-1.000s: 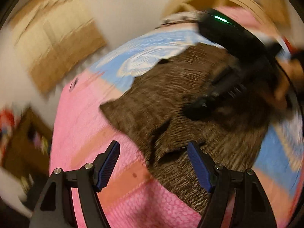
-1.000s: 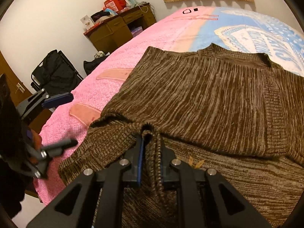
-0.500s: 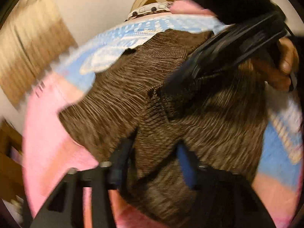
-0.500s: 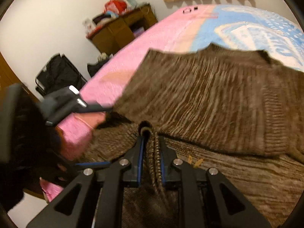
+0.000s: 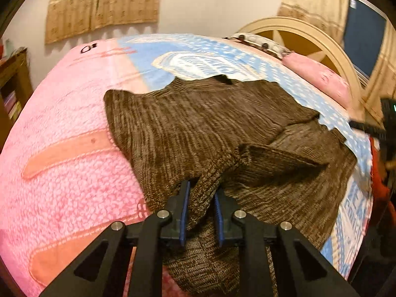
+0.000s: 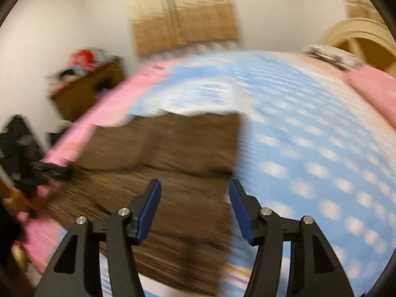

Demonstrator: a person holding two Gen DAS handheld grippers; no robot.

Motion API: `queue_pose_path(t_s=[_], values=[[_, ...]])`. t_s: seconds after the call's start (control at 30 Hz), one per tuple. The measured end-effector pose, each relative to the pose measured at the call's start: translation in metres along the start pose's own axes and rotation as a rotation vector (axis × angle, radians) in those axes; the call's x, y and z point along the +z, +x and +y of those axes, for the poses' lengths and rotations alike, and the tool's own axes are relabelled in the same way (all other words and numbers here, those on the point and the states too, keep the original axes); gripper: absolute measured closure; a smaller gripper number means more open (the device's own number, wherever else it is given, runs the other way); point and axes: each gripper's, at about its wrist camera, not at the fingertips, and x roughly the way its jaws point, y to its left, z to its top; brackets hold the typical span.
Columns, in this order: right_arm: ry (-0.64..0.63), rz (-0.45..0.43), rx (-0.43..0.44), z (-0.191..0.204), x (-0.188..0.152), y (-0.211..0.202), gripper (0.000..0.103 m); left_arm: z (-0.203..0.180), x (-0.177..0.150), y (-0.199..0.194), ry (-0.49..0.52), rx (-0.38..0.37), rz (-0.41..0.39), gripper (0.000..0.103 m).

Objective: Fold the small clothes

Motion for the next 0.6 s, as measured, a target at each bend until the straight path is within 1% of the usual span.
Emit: queue_pose_path(t_s=[0.03, 0.07, 0.13, 0.2, 0.23, 0.3, 0.33, 0.37, 0.43, 0.47, 0.53, 0.6], values=[[0.001, 0.023, -0.049, -0.013, -0.010, -0.003, 0.041, -0.001, -0.001, 0.001, -0.006, 0.004, 0.002, 0.085], [-0.002, 0.048, -0.068, -0.021, -0.020, -0.005, 0.041, -0.002, 0.001, 0.003, -0.010, 0.008, 0.005, 0.085], [-0.032, 0.087, -0.061, -0.024, -0.034, -0.006, 0.041, -0.004, 0.001, 0.005, -0.012, 0.025, 0.008, 0.085], [-0.112, 0.114, -0.059, -0.013, -0.041, -0.002, 0.041, -0.006, 0.002, 0.007, -0.025, 0.039, 0.010, 0.085], [-0.169, 0.113, -0.062, -0.005, -0.043, 0.000, 0.040, -0.006, 0.001, 0.009, -0.036, 0.043, 0.012, 0.085], [-0.289, 0.097, -0.068, 0.014, -0.043, 0.008, 0.036, -0.008, 0.000, 0.009, -0.044, 0.054, 0.011, 0.085], [-0.349, 0.086, -0.074, 0.022, -0.042, 0.012, 0.032, -0.008, -0.001, 0.008, -0.047, 0.060, 0.010, 0.085], [-0.393, 0.079, -0.087, 0.026, -0.045, 0.016, 0.031, -0.009, -0.001, 0.008, -0.048, 0.068, 0.010, 0.085], [-0.520, 0.074, -0.147, 0.037, -0.046, 0.030, 0.031, -0.008, -0.002, 0.007, -0.052, 0.072, 0.008, 0.085], [-0.554, 0.073, -0.156, 0.037, -0.046, 0.034, 0.031, -0.008, -0.002, 0.008, -0.055, 0.074, 0.009, 0.085], [-0.623, 0.065, -0.161, 0.038, -0.045, 0.043, 0.032, -0.007, -0.002, 0.010, -0.062, 0.077, 0.014, 0.085], [-0.678, 0.054, -0.139, 0.040, -0.042, 0.050, 0.034, -0.005, -0.001, 0.011, -0.074, 0.075, 0.016, 0.085]])
